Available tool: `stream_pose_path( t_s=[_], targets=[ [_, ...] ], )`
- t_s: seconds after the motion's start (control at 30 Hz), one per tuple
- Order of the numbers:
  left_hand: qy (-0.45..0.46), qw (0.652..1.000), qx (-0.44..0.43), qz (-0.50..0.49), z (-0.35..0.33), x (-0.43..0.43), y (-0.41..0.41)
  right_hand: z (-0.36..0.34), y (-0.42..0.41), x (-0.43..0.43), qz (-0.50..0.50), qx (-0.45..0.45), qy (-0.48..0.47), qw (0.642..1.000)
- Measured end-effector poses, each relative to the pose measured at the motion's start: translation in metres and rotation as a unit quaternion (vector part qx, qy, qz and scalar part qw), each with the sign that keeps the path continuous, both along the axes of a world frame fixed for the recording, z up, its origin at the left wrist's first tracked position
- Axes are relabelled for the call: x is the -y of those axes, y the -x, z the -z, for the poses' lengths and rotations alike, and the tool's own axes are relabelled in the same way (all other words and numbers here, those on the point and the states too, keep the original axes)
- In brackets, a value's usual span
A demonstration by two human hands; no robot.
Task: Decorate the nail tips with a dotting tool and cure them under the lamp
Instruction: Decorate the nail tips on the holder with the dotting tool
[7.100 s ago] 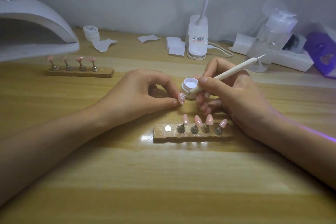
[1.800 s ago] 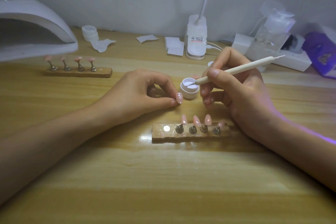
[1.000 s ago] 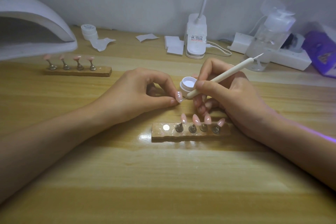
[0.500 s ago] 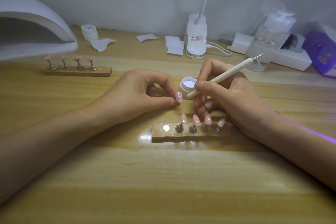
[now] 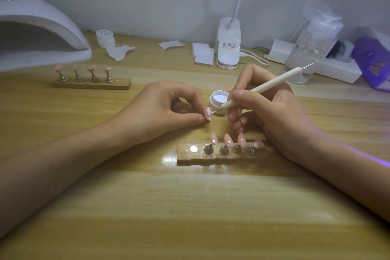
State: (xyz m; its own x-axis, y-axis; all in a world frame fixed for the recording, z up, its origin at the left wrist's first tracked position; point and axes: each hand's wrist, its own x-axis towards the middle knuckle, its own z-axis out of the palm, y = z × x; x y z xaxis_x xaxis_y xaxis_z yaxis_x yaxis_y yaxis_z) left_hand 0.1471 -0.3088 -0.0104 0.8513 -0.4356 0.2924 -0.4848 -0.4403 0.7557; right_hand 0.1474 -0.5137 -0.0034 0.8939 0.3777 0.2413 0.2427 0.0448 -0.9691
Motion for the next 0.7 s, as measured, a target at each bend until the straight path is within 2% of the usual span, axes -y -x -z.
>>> stream_pose_path(
  t_s=[0.37, 0.53, 0.6, 0.7],
  targets=[
    [-0.009, 1.000, -0.019, 0.000, 0.002, -0.003, -0.003, -0.002, -0.002, 0.001, -0.009, -0.011, -0.047, 0.999],
    [-0.006, 0.996, -0.087, -0.021, -0.014, -0.011, -0.002, -0.003, -0.004, 0.002, -0.010, -0.049, -0.076, 0.996],
    [-0.014, 0.993, -0.115, -0.001, -0.027, -0.017, 0.000, -0.005, -0.005, 0.002, -0.010, -0.063, -0.088, 0.994],
    [-0.077, 0.984, -0.155, 0.046, -0.038, -0.025, 0.007, -0.004, -0.006, 0.002, -0.009, -0.073, -0.100, 0.992]
  ],
)
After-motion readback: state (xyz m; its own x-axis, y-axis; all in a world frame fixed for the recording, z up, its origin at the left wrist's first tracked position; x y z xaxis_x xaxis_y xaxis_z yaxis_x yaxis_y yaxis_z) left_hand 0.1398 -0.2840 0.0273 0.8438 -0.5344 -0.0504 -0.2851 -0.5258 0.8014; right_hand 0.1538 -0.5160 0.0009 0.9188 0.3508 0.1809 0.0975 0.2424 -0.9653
